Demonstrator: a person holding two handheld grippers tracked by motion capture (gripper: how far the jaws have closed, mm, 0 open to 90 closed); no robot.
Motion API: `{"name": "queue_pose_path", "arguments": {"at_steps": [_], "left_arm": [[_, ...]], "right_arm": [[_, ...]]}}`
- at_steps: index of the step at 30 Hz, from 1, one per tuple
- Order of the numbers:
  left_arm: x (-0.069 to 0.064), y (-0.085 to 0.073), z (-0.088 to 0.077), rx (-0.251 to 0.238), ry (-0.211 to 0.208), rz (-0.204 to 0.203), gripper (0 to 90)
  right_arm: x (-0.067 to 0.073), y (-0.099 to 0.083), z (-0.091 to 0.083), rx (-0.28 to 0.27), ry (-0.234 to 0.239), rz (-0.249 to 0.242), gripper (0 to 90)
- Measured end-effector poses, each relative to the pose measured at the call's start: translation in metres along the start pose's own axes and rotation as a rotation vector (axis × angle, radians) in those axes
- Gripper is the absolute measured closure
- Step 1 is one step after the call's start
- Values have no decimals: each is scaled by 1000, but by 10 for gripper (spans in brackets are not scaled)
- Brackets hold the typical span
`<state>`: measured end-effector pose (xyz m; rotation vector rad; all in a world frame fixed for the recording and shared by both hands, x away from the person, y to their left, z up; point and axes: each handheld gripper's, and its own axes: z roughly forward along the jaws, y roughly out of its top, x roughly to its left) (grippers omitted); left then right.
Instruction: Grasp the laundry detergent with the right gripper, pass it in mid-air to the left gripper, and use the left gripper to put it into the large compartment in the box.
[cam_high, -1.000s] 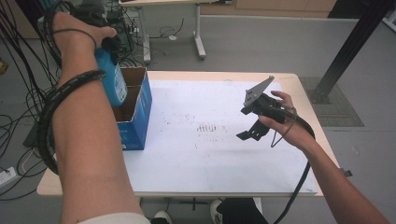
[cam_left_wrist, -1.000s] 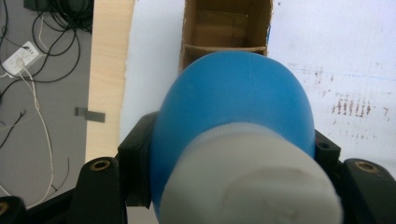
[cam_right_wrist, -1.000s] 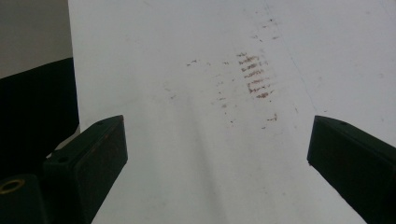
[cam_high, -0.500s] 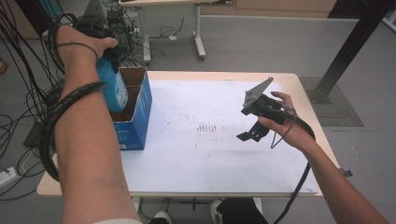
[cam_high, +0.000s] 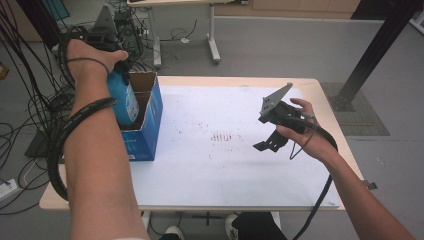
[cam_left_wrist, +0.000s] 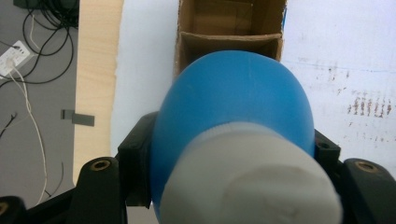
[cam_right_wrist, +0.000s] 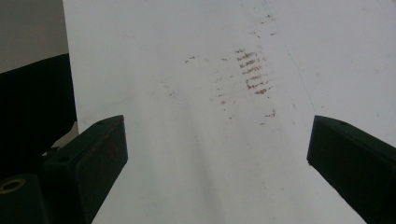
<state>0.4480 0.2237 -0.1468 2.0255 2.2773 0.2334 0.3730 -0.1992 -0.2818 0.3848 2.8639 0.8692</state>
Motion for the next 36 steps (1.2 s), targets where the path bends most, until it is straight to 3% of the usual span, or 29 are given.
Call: {"name": "queue_pose_path", "arguments": {"at_steps": [26,36], "left_arm": [[-8,-7,57,31,-5,61,368],[-9,-10,82,43,-10,61,368]], "right_arm": [[0,-1,3,24,-5,-1,54],[-1,-2,7,38,-1,0,54]]}}
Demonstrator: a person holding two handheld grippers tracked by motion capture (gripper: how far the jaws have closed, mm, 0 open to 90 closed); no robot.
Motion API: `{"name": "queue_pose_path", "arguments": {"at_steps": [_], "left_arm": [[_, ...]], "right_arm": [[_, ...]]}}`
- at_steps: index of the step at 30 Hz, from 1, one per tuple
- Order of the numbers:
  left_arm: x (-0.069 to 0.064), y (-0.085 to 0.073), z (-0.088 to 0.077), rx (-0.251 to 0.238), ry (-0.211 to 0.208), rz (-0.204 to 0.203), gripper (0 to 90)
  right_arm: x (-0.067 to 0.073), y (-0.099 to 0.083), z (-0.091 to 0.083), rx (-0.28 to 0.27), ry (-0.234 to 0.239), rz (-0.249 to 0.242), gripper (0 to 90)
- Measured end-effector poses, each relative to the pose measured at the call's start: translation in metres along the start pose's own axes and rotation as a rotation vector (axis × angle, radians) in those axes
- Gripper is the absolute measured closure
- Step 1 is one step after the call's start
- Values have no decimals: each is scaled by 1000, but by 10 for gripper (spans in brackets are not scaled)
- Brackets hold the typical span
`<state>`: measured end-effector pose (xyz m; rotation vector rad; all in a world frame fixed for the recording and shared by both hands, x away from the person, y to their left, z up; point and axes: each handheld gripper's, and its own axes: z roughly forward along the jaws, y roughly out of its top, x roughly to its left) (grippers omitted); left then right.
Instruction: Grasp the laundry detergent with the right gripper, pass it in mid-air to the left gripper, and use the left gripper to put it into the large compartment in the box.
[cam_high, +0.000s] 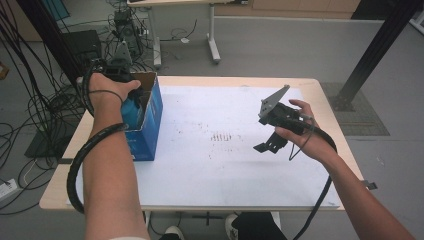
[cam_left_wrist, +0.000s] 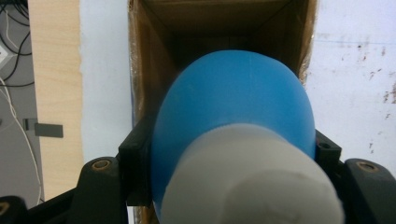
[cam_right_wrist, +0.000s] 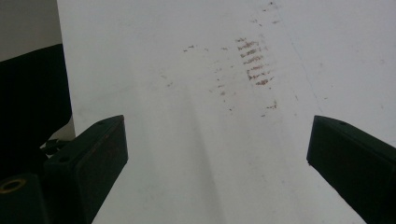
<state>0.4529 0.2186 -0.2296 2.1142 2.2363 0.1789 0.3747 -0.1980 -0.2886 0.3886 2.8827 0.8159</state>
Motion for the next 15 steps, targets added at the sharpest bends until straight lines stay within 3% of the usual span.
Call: {"name": "queue_pose_path", "arguments": {"at_steps": [15], "left_arm": [[-3,-4,31,1,5,21,367]], "right_arm": [[1,0,5,22,1,0,54]]}}
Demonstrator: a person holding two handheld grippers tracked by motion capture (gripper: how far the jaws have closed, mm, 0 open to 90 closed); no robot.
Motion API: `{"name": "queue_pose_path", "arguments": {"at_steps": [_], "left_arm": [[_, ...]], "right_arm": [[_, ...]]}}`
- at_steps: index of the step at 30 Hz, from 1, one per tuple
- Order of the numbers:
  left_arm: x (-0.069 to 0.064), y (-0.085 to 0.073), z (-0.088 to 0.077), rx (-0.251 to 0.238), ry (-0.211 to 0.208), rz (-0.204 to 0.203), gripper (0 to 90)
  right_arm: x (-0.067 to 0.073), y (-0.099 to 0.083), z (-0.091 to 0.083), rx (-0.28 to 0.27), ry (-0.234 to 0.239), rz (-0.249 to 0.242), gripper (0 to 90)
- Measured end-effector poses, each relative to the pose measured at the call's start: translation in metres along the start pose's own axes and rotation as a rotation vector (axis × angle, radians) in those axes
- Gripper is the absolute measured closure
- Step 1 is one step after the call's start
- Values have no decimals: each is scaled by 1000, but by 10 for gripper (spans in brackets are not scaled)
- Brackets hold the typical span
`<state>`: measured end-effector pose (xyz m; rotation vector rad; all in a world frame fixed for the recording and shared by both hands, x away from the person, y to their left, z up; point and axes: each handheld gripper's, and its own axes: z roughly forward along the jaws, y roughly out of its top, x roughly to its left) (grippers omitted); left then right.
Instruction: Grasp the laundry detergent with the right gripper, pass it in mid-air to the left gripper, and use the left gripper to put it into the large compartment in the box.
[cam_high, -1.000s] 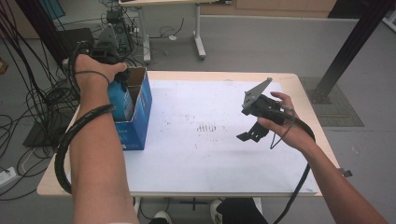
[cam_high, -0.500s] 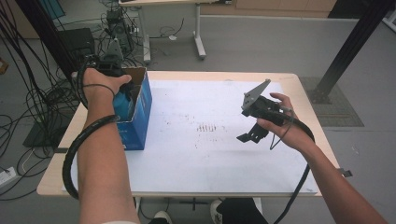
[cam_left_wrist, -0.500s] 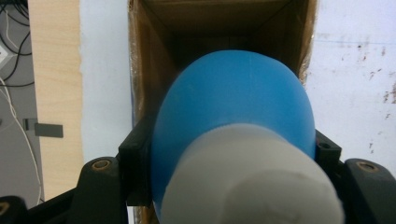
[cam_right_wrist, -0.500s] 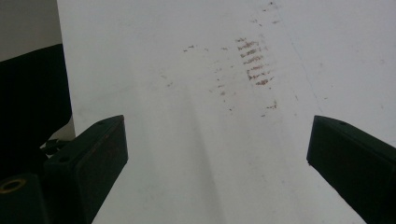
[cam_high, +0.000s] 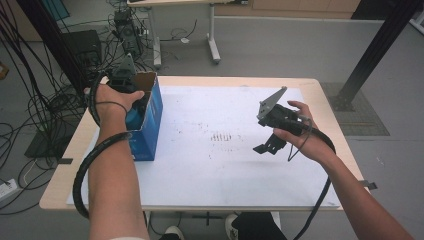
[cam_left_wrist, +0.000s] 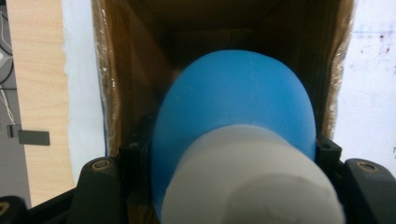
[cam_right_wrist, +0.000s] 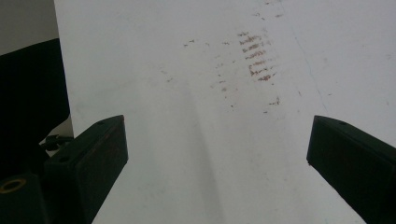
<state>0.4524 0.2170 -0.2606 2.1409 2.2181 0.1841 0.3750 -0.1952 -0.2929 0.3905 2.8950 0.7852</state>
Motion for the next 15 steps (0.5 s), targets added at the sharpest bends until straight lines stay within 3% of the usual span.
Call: {"name": "queue_pose_path", "arguments": {"at_steps": [15], "left_arm": [[-2,-4,16,4,12,24,367]], "right_arm": [[2,-1,1,3,2,1,55]]}}
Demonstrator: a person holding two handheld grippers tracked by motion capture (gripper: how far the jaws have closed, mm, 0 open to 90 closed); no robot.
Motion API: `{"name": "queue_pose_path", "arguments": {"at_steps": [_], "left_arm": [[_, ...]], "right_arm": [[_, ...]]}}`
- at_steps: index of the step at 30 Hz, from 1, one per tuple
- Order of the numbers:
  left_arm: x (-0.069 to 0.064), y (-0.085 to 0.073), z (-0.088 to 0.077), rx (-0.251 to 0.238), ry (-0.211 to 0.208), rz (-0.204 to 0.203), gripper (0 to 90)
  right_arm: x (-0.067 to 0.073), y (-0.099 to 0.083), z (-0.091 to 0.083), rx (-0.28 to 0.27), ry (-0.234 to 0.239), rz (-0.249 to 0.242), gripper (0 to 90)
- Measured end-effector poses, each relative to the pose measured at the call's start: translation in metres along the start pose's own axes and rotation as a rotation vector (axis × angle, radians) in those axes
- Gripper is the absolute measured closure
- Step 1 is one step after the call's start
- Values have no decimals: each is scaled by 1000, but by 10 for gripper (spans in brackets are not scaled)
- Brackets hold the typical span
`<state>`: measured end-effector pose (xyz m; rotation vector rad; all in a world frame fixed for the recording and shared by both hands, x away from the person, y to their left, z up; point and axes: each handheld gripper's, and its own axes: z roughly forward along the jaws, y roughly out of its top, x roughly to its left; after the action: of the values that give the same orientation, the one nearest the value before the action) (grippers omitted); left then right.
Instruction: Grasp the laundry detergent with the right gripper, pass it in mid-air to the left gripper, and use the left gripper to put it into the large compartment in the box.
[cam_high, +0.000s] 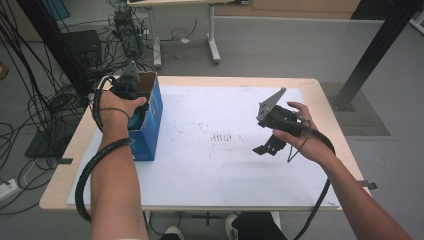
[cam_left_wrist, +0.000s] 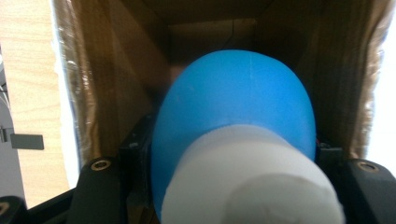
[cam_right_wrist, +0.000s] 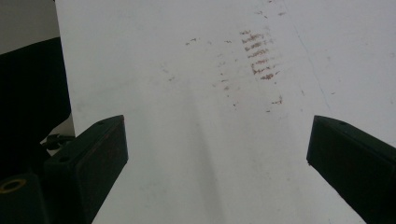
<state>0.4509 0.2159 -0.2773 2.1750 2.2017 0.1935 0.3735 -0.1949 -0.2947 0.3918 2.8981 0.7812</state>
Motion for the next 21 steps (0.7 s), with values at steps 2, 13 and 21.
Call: {"name": "queue_pose_path", "arguments": {"at_steps": [2,13,21], "left_arm": [[1,0,0,2,-4,1,366],[1,1,1,4,-5,0,363],[1,1,1,3,-5,-3,362]], "right_arm": [[0,-1,0,0,0,1,55],[0,0,1,-1,0,3,55],[-1,0,0,3,0,1,55]]}}
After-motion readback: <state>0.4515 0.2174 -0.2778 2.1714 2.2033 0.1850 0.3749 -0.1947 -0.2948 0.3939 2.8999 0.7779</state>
